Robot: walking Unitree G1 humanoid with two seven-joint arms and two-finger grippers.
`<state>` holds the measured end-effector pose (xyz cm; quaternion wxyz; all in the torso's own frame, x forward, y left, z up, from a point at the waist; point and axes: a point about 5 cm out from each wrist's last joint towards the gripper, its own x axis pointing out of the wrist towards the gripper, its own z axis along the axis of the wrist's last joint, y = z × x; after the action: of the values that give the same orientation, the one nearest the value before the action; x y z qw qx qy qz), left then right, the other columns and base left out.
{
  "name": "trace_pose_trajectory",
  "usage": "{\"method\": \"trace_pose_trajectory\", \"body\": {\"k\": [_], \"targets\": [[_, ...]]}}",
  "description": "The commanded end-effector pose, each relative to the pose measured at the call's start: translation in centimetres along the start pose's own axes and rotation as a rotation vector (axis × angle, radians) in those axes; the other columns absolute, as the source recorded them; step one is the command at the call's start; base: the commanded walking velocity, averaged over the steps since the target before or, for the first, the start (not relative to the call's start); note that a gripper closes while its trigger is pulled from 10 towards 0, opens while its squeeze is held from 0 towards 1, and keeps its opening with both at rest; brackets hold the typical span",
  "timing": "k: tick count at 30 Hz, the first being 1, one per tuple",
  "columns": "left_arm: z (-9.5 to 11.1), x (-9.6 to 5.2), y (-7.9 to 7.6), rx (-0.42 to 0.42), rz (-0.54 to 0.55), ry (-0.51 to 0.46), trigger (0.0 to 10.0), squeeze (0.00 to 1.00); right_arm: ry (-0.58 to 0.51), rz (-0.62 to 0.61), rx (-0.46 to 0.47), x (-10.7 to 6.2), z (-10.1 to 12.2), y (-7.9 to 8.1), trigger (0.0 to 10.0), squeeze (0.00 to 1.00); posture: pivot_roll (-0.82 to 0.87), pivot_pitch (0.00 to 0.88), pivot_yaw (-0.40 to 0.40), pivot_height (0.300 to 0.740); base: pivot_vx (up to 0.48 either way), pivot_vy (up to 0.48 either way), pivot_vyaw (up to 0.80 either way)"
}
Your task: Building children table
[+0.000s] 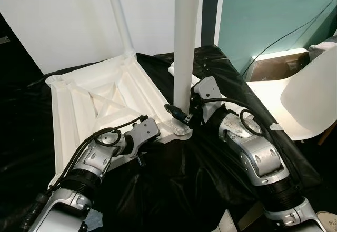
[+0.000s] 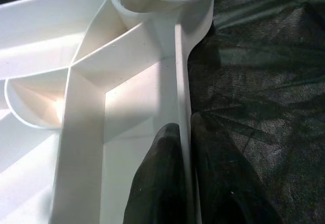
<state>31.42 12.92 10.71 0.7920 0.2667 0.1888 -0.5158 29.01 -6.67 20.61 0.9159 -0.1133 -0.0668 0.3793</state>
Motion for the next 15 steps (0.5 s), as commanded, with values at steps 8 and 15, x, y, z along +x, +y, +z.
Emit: {"method": "trace_pose_trajectory", "body": {"k": [8,15], "targets": [[0.5,-2.2,-2.5,0.015,-0.086,-0.128,10.0,0.0,0.031,-0.022,0.031,0.1,-1.3,-0.6,10.0,0.0,0.03,0.0,0.096,0.74,0.0,0.0,0.0],[2.3,-3.0,-2.3,0.005,-0.12,-0.263,10.0,0.0,0.056,-0.015,0.039,0.5,-2.3,-0.6,10.0,0.0,0.04,0.0,0.093,0.74,0.0,0.0,0.0]]}}
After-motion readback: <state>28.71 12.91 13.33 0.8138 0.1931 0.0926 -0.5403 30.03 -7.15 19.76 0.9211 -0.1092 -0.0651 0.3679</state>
